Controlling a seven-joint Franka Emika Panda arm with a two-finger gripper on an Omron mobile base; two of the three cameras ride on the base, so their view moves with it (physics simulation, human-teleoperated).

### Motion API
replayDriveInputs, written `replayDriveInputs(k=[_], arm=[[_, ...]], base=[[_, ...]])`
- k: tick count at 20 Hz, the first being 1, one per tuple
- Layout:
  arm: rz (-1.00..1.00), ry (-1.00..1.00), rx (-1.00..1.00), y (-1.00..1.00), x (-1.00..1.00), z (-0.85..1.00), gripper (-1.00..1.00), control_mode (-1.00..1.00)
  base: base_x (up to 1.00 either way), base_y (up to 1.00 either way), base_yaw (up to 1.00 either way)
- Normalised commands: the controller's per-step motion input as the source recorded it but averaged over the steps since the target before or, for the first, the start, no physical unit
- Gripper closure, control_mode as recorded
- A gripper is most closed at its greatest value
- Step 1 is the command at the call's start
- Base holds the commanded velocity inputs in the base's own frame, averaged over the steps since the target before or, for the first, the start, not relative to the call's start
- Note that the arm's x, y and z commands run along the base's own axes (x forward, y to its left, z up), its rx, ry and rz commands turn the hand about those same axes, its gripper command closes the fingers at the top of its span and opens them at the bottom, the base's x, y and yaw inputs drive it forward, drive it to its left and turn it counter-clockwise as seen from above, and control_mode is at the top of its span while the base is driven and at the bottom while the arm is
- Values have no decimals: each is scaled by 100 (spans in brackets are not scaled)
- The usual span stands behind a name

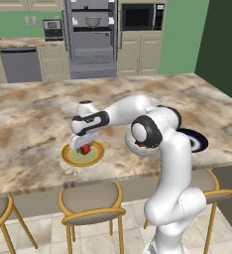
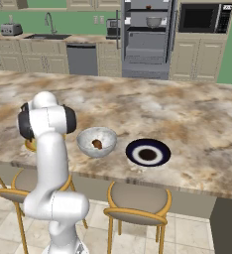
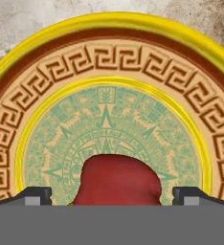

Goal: Pick the chicken drumstick and bell pepper from their plates and place them in the bowl. Then put the bowl in the fridge.

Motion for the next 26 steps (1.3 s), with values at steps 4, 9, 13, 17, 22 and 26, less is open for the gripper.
replayDriveInputs(k=[4, 9, 13, 17, 22, 26], arm=[[0, 4, 0, 15, 0, -10, -100, -100], [0, 0, 0, 6, -9, -3, -100, -100], [0, 0, -2, -3, -8, -3, -100, -100], [-2, 0, -6, -16, -1, -5, -100, -100], [-2, 0, -5, -17, 0, -8, -100, -100], [0, 0, 0, -7, 0, -8, -100, -100]], base=[[0, 0, 0], [0, 0, 0], [0, 0, 0], [0, 0, 0], [0, 0, 0], [0, 0, 0]])
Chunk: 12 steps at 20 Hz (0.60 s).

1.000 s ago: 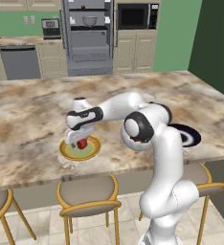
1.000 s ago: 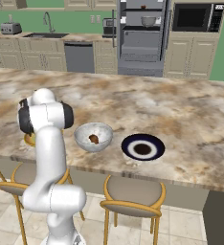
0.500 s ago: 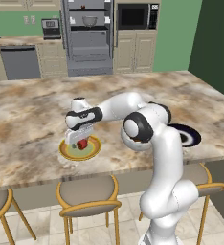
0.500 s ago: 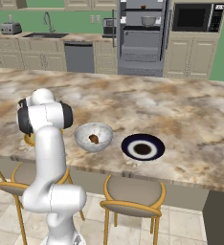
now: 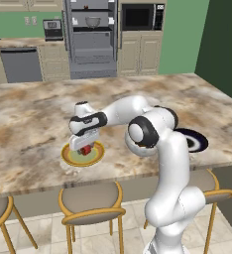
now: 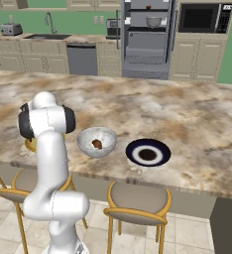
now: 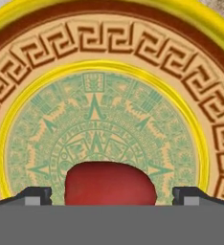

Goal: Pick the chicken drumstick and bell pepper from their plates and place them in the bowl. Then put the bowl in the fridge.

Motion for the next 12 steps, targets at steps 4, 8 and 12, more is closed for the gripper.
replayDriveInputs(k=[4, 8, 12], arm=[[0, 0, 0, 0, 0, -3, 100, -100], [-2, 2, 1, -2, -15, 1, 100, -100], [-9, 5, 3, -6, -17, 19, 100, -100]], base=[[0, 0, 0], [0, 0, 0], [0, 0, 0]])
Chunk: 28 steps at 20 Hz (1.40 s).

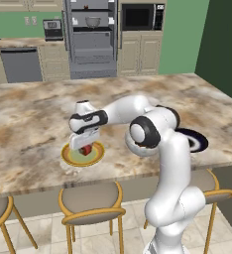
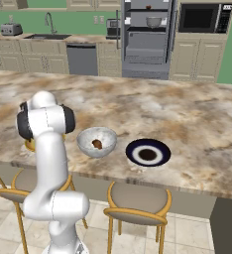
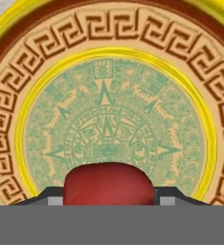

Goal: Pick the chicken drumstick and bell pepper from their plates and place them in the bowl. Then put the bowl in the fridge.

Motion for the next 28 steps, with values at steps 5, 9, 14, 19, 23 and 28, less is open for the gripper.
replayDriveInputs(k=[5, 9, 14, 19, 23, 28], arm=[[-5, 0, 4, -15, -25, 43, 100, -100], [-1, -6, 1, -33, -32, 46, 100, -100], [-1, -6, 0, -47, -14, 47, 100, -100], [0, -6, 0, -61, -8, 35, 100, -100], [0, -10, 0, -69, -15, 28, 100, -100], [0, -14, 0, -74, -24, 17, 100, -100]], base=[[0, 0, 0], [0, 0, 0], [0, 0, 0], [0, 0, 0], [0, 0, 0], [0, 0, 0]])
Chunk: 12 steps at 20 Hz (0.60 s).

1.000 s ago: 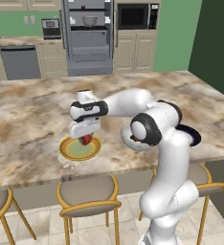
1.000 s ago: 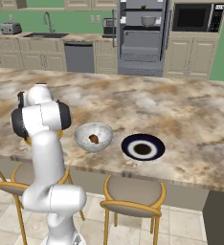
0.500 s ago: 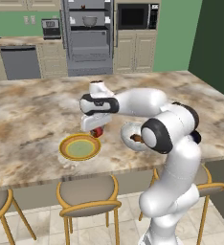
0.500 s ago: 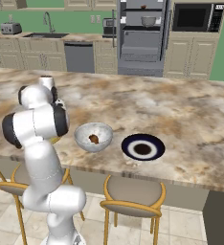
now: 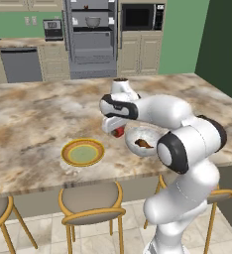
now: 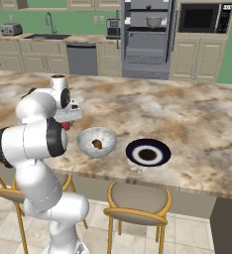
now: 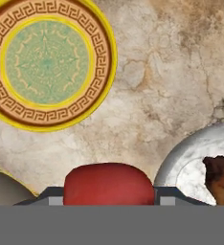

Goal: Pick the chicken drumstick and bell pepper from their plates and place them in the bowl. Then put the bowl in the fridge.

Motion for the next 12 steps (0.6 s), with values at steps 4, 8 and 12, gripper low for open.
replayDriveInputs(k=[4, 8, 12], arm=[[0, -5, 0, -75, -12, 11, 100, -100], [0, 0, 0, -69, -1, 4, 100, -100], [0, 0, 0, -63, 3, 0, 100, -100]], base=[[0, 0, 0], [0, 0, 0], [0, 0, 0]])
